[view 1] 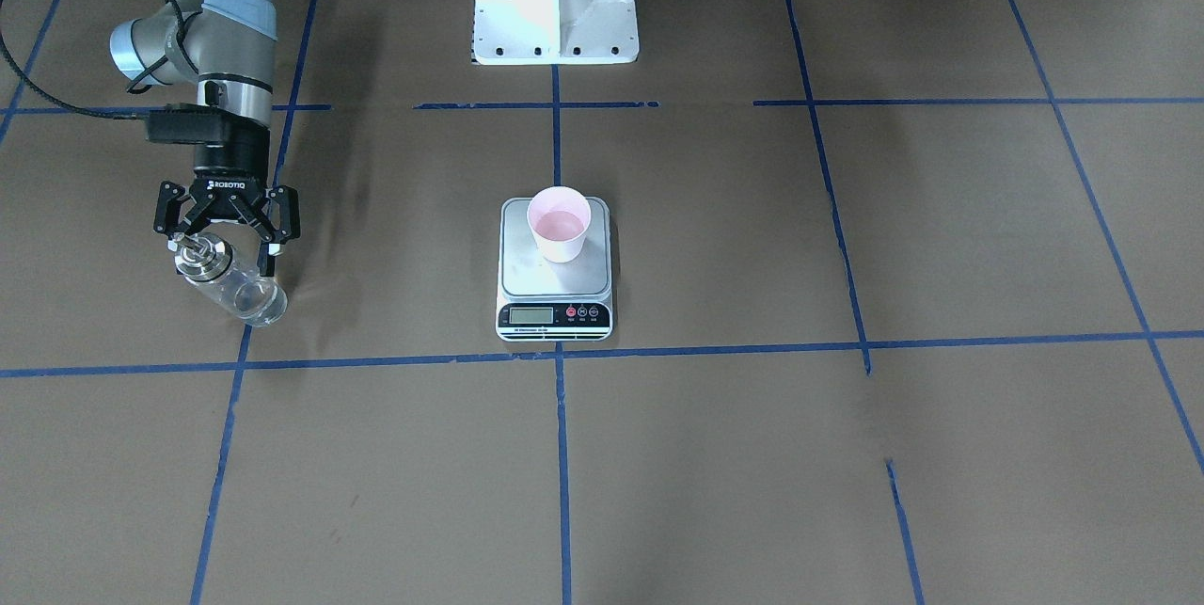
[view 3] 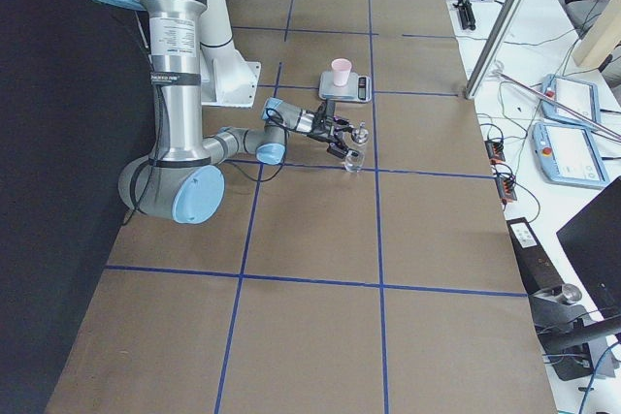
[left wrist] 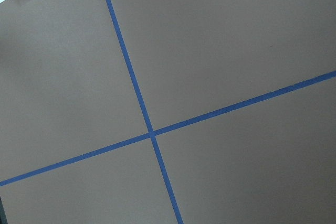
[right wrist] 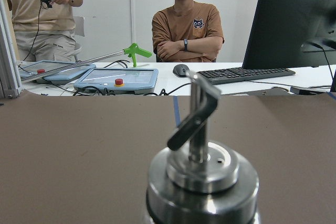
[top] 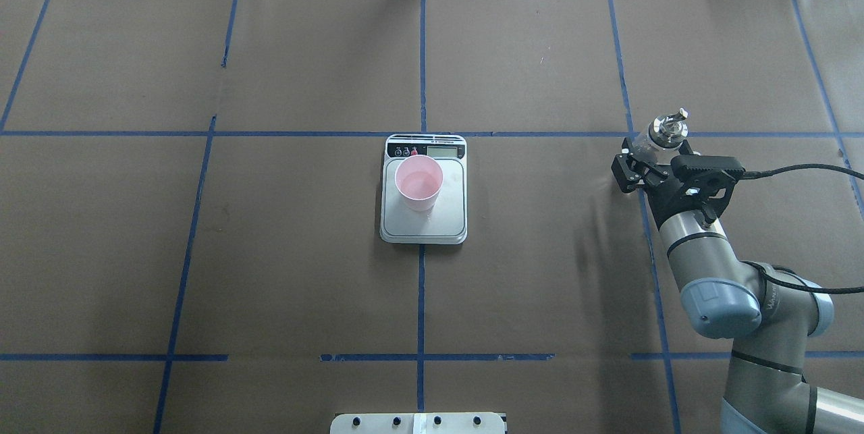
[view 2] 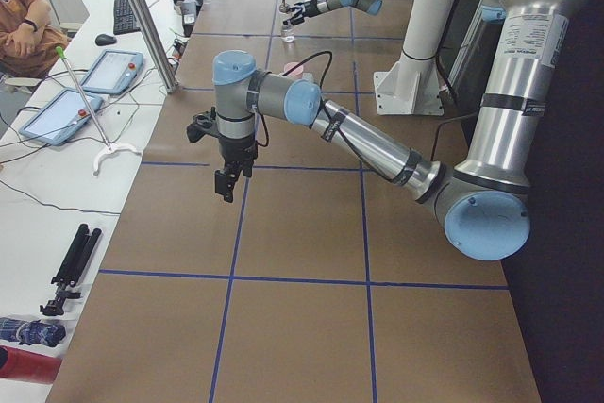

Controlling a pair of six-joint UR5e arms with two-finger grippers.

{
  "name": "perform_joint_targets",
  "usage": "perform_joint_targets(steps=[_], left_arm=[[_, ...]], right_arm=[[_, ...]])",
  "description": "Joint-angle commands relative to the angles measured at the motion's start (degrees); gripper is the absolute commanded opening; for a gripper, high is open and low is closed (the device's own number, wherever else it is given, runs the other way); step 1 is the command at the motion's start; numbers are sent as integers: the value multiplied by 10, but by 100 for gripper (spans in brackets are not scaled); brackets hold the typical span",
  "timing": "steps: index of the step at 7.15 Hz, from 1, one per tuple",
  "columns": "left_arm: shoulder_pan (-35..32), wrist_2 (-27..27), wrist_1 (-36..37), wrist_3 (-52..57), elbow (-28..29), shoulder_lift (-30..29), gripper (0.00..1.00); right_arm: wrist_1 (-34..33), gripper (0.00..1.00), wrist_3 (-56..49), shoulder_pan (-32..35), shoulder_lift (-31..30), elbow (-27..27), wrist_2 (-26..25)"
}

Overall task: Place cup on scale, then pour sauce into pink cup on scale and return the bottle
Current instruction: 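Lower the glass bottle with the right gripper onto the table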

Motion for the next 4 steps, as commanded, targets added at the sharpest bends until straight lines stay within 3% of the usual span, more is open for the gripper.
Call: perform_joint_targets(steps=[1,4], left_arm=[[0,0,0,0,1,-1,100],[0,0,0,0,1,-2,100]], right_arm=[[0,100,0,-14,-37,38,-3],[0,100,1,-47,-61,57,-33]])
